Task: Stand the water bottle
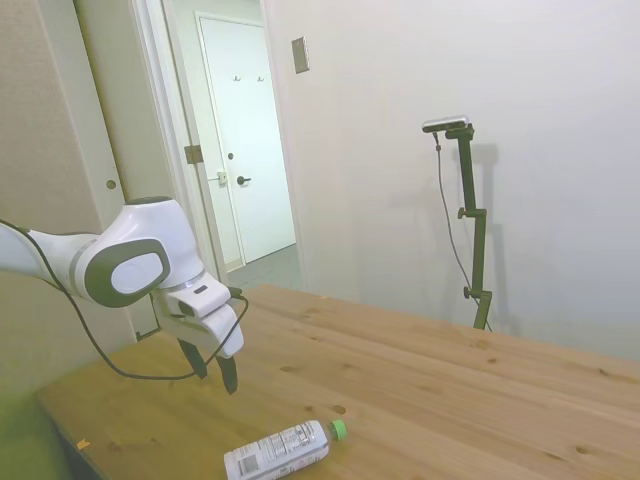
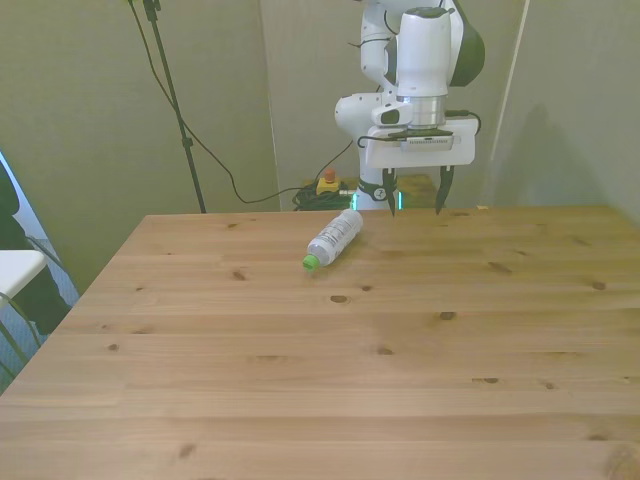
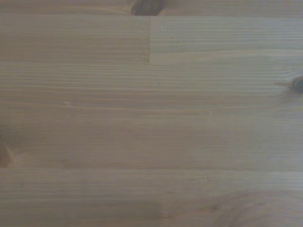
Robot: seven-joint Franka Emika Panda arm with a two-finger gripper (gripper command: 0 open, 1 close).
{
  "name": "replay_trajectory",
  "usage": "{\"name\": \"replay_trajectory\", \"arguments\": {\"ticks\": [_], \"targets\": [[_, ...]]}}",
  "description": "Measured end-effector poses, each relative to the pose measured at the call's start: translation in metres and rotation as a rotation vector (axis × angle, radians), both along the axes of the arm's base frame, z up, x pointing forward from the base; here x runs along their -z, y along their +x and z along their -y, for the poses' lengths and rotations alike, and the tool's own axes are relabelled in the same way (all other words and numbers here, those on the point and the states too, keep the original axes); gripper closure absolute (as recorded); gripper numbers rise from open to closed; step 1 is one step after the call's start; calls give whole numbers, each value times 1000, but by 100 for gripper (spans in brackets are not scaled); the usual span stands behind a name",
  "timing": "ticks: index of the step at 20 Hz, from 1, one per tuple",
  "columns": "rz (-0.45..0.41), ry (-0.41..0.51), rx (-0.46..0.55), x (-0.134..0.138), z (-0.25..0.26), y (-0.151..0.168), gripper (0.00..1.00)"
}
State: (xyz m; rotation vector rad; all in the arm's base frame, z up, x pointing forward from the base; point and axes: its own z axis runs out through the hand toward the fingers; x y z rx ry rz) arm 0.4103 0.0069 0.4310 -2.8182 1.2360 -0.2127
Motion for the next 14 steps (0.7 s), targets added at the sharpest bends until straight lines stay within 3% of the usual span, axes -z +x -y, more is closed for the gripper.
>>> {"name": "replay_trajectory", "arguments": {"ticks": [5, 10, 14], "targets": [[-10, -1, 22, -2, 17, 0, 0], [25, -11, 148, -21, 99, 4, 0], [22, -4, 248, -20, 167, 8, 0]]}}
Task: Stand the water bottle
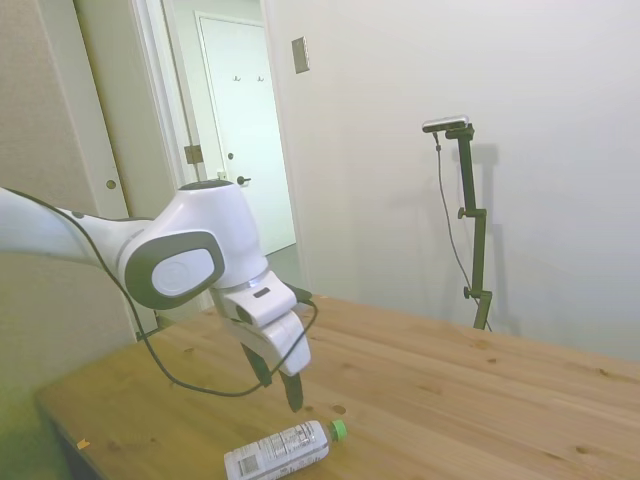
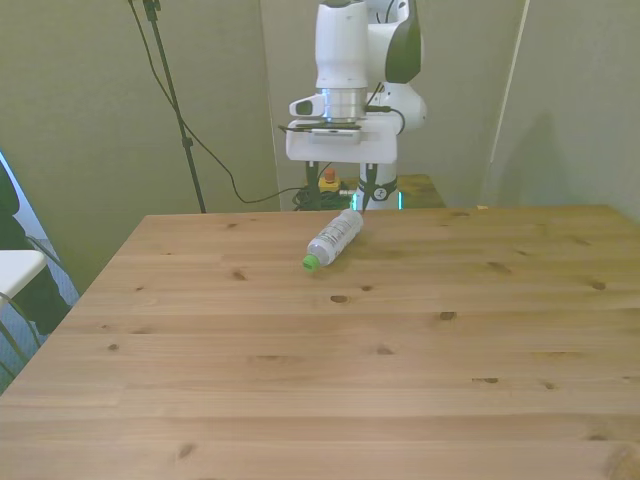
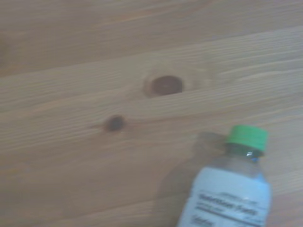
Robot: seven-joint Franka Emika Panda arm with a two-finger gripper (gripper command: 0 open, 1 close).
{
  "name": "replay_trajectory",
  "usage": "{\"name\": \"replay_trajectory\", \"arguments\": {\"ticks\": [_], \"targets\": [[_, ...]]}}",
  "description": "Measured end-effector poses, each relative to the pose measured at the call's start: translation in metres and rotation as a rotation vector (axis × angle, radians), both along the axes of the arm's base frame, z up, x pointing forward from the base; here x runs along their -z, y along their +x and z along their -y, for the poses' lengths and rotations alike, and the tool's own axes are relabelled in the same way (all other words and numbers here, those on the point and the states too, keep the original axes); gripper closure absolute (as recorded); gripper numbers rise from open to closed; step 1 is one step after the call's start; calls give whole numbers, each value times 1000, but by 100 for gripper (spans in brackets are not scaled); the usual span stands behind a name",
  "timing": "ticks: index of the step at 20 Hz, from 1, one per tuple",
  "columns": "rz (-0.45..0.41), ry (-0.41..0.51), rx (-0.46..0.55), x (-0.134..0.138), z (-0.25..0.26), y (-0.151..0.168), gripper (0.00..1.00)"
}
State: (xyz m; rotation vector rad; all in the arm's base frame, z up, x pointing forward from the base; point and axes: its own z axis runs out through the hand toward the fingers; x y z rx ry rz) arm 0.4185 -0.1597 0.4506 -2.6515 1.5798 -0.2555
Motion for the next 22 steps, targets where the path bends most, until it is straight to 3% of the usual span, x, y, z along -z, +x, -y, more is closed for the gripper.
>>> {"name": "replay_trajectory", "arguments": {"ticks": [5, 17, 18, 22], "targets": [[-23, 6, 73, 26, 48, 21, 0], [-91, 10, 53, 85, 50, 68, 0], [-94, 11, 52, 87, 49, 69, 100], [-96, 13, 49, 88, 47, 70, 100]]}}
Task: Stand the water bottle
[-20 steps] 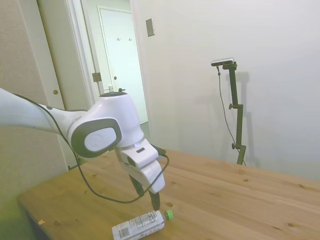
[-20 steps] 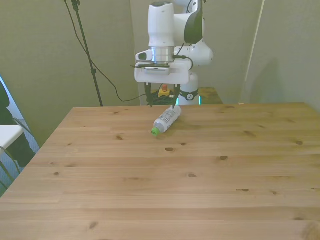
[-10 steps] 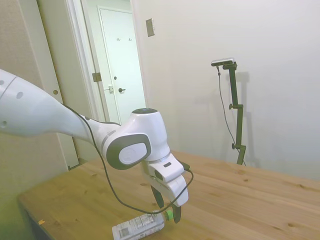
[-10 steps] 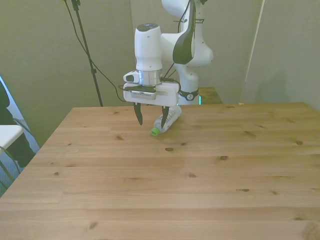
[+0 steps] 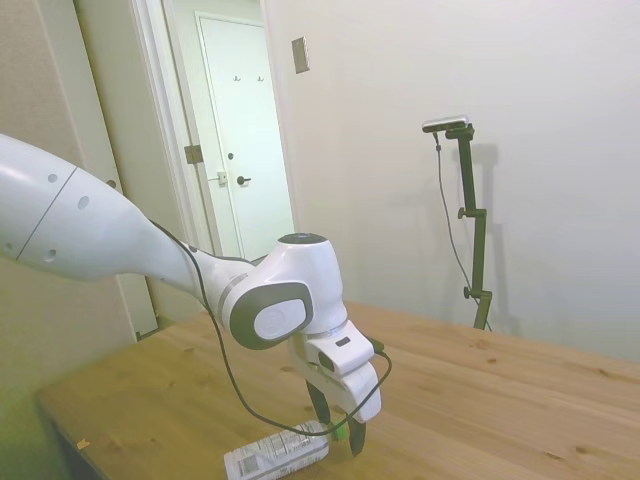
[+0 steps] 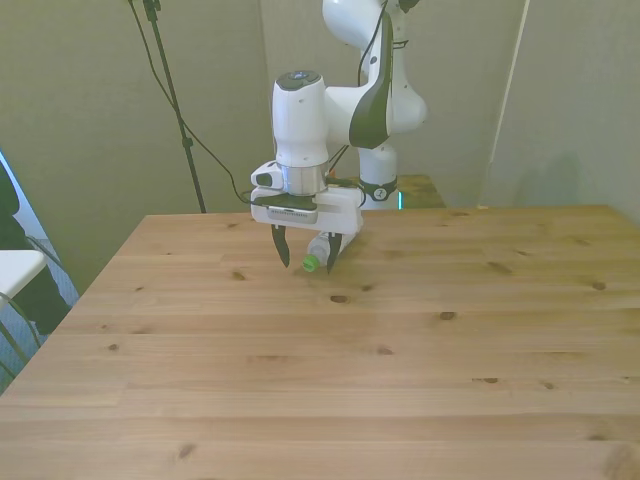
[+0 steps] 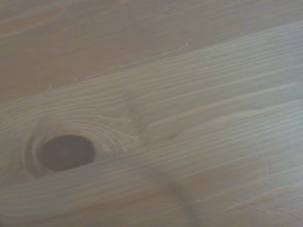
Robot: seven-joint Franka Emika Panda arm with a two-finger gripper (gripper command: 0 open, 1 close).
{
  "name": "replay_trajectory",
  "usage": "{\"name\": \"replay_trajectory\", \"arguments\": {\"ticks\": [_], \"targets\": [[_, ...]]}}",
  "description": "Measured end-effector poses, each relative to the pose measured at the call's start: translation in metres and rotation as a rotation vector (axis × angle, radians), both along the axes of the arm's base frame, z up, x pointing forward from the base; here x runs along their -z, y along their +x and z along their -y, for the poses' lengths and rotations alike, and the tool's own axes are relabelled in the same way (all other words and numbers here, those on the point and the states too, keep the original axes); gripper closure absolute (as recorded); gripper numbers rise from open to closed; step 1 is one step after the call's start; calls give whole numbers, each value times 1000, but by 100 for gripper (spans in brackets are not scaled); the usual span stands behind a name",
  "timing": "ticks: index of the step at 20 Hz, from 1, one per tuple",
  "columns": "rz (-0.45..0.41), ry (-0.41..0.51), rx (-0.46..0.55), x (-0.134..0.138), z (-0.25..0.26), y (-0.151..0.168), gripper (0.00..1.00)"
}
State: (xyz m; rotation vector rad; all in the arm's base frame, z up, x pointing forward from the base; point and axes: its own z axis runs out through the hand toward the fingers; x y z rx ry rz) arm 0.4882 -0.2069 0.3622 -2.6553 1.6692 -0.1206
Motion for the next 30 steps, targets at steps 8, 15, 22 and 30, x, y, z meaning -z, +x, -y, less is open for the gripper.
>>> {"name": "replay_trajectory", "arguments": {"ticks": [8, 15, 22, 30], "targets": [[-3, 12, 2, 4, -4, -1, 100], [6, 33, 21, 4, -5, -1, 100], [7, 92, 50, 2, -10, 2, 100], [58, 118, 79, -23, -15, 6, 100]]}}
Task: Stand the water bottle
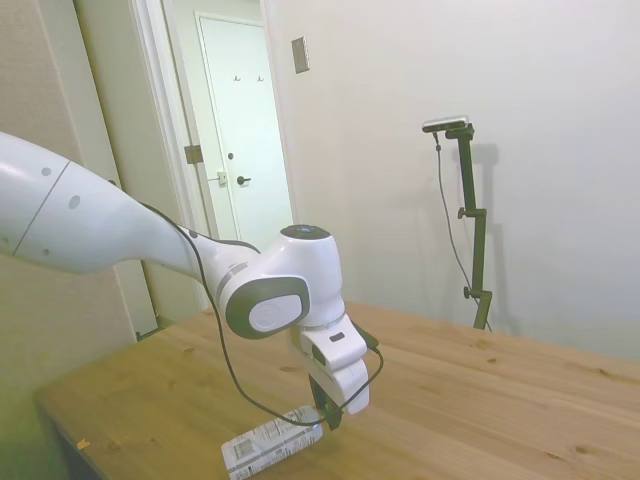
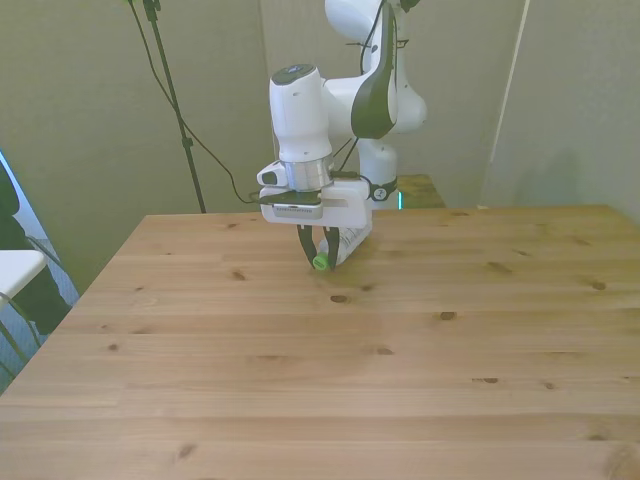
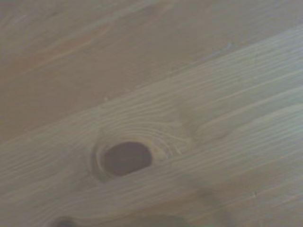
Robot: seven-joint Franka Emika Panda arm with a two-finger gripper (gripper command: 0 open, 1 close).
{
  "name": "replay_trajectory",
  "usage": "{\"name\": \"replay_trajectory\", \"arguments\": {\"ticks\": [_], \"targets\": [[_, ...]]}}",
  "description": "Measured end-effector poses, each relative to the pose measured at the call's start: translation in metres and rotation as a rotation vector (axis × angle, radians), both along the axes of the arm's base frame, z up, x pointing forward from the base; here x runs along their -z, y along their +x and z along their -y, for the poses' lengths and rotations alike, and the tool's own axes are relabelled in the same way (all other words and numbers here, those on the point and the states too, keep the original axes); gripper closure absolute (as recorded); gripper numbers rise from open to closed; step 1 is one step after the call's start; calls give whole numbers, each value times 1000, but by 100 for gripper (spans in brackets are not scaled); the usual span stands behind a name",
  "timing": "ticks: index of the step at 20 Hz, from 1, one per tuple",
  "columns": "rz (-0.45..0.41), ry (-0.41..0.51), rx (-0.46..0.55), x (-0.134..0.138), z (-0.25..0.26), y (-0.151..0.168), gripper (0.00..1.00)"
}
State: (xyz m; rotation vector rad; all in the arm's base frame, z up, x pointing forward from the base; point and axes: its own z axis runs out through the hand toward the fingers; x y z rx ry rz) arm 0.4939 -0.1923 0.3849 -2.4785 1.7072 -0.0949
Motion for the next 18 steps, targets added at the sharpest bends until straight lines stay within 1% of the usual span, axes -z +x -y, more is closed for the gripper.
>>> {"name": "replay_trajectory", "arguments": {"ticks": [2, 4, 8, 9, 11, 13, 16, 18], "targets": [[42, 2, 32, -22, -5, -2, 100], [93, -8, 99, -48, -9, -8, 100], [193, -105, 242, -92, -20, -26, 100], [249, -137, 287, -106, -35, -47, 100], [252, -147, 292, -104, -38, -46, 100], [294, -166, 319, -103, -42, -40, 100], [378, -219, 414, -106, -33, -25, 100], [417, -263, 484, -107, -20, -14, 100]]}}
